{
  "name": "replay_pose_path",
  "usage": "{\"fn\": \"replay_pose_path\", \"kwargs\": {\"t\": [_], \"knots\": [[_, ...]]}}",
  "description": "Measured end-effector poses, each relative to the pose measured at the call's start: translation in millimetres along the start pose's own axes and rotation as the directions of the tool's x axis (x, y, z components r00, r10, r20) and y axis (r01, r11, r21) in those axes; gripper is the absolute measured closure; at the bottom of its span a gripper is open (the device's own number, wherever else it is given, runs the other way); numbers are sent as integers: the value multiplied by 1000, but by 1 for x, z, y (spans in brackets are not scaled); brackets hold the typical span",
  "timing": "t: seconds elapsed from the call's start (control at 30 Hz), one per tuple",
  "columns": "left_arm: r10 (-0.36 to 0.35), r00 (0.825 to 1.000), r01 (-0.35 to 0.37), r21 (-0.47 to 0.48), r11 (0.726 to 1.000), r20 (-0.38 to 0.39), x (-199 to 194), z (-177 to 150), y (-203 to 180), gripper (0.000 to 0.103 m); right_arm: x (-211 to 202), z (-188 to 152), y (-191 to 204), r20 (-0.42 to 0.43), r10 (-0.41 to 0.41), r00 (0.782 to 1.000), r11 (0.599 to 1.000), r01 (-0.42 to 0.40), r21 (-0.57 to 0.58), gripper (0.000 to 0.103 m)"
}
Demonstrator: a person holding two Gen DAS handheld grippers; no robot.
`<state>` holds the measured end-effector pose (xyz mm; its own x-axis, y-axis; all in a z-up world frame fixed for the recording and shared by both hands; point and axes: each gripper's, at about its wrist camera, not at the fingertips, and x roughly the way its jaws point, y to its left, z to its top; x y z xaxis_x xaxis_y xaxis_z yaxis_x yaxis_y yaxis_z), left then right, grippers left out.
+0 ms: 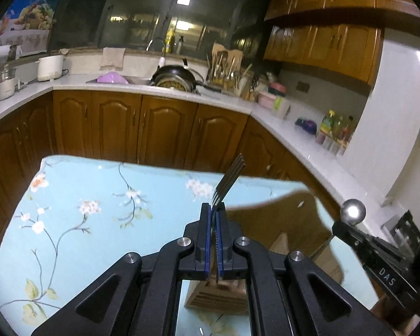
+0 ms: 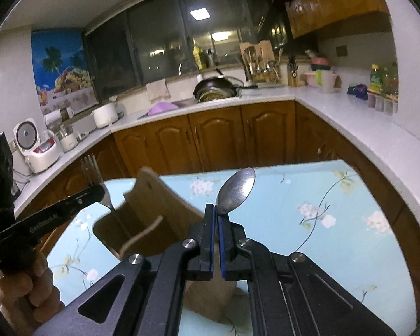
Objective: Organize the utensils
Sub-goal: 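Carry the spoon and fork up over the wooden utensil holder with both tools, then open both tools to drop the spoon and fork into the holder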
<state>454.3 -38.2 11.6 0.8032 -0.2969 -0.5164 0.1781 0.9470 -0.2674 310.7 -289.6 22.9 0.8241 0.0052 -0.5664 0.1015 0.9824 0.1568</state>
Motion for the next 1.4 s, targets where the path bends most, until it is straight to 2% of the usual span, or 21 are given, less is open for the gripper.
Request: {"fn": "replay_pose_path", "kwargs": {"t": [0.07, 0.17, 0.37, 0.47, 0.6, 0.67, 0.73, 0.8, 0.83, 0.87, 1.03, 1.1, 1.4], "knots": [[-9, 1000, 10, 15, 1000, -18, 4, 1, -2, 100, -1, -2, 1, 13, -5, 1000, 1000, 5, -10, 101], [18, 1000, -18, 64, 998, -9, -2, 9, -12, 100, -3, -1, 0, 11, -1, 1000, 1000, 1, -8, 101], [12, 1000, -11, 56, 998, -19, -1, 17, -17, 100, 0, 3, -1, 2, 7, 1000, 1000, -7, 11, 100], [20, 1000, -19, 62, 998, -22, -6, 11, -19, 99, 0, 3, -1, -3, 14, 1000, 1000, -14, 19, 96], [18, 999, -16, 50, 999, -33, -20, 5, -17, 79, -4, 1, -3, -8, 30, 1000, 998, -29, 49, 86], [14, 1000, -12, 45, 999, -26, -29, -1, -16, 72, -10, 1, -5, 1, 37, 999, 997, -37, 63, 71], [10, 1000, -9, 30, 999, -21, -39, -6, -11, 62, -19, 1, -7, 13, 41, 999, 996, -41, 80, 64], [7, 1000, -7, 11, 1000, -14, -50, -12, -4, 38, -28, -2, -9, 21, 51, 998, 993, -53, 101, 53], [10, 1000, -10, -2, 1000, -5, -58, -16, 0, 35, -33, -4, -11, 21, 57, 998, 992, -58, 115, 42], [16, 1000, -16, -8, 1000, -1, -65, -19, 4, 34, -37, -5, -13, 21, 65, 998, 990, -67, 125, 35], [52, 999, -52, -15, 999, 0, -107, -47, 16, 29, -69, -30, -16, 29, 85, 996, 984, -88, 153, 22], [70, 998, -70, -20, 997, -5, -123, -58, 19, 25, -79, -41, -16, 25, 88, 996, 982, -91, 166, 21], [103, 990, -110, -76, 991, -97, -175, -101, 33, 25, -125, -95, -13, -11, 56, 998, 977, -52, 207, 21]]}}
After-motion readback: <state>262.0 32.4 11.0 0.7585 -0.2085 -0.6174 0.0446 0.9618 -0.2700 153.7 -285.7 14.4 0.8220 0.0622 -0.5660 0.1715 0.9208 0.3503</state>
